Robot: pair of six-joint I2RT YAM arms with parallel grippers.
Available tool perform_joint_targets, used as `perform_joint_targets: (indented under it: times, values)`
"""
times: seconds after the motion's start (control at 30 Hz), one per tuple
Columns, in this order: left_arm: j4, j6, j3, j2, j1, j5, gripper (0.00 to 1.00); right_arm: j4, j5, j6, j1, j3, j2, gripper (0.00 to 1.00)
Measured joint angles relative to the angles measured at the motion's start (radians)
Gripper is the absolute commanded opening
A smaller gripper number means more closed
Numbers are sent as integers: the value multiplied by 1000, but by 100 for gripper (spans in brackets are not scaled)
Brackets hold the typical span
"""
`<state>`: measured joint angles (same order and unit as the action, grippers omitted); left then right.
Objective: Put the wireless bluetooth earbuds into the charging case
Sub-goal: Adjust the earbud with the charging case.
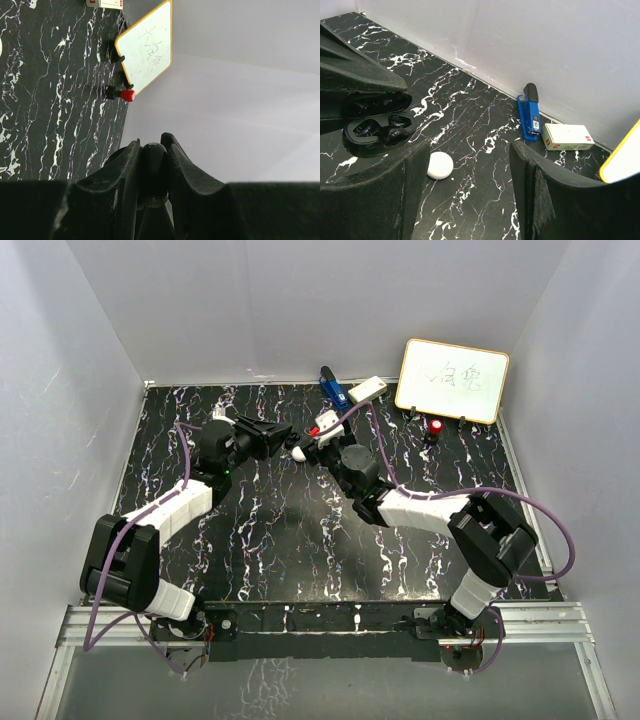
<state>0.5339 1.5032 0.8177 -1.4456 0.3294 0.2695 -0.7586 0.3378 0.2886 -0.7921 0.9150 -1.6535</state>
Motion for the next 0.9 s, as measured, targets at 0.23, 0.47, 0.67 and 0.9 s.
perform_joint_targets:
  times: [0.23, 0.47, 0.67, 0.9]
  values:
    - [0, 0, 2, 0, 2, 0, 0, 0, -11, -10, 0, 15, -11, 62]
    - [0, 0, 2, 0, 6, -1, 0, 0, -26, -14, -3, 40, -18, 62]
    - [0, -1, 2, 0, 6, -4, 0, 0, -25, -15, -16, 44, -18, 62]
    - [-7, -2, 2, -2, 6, -8, 0, 0, -25, -15, -37, 44, -17, 62]
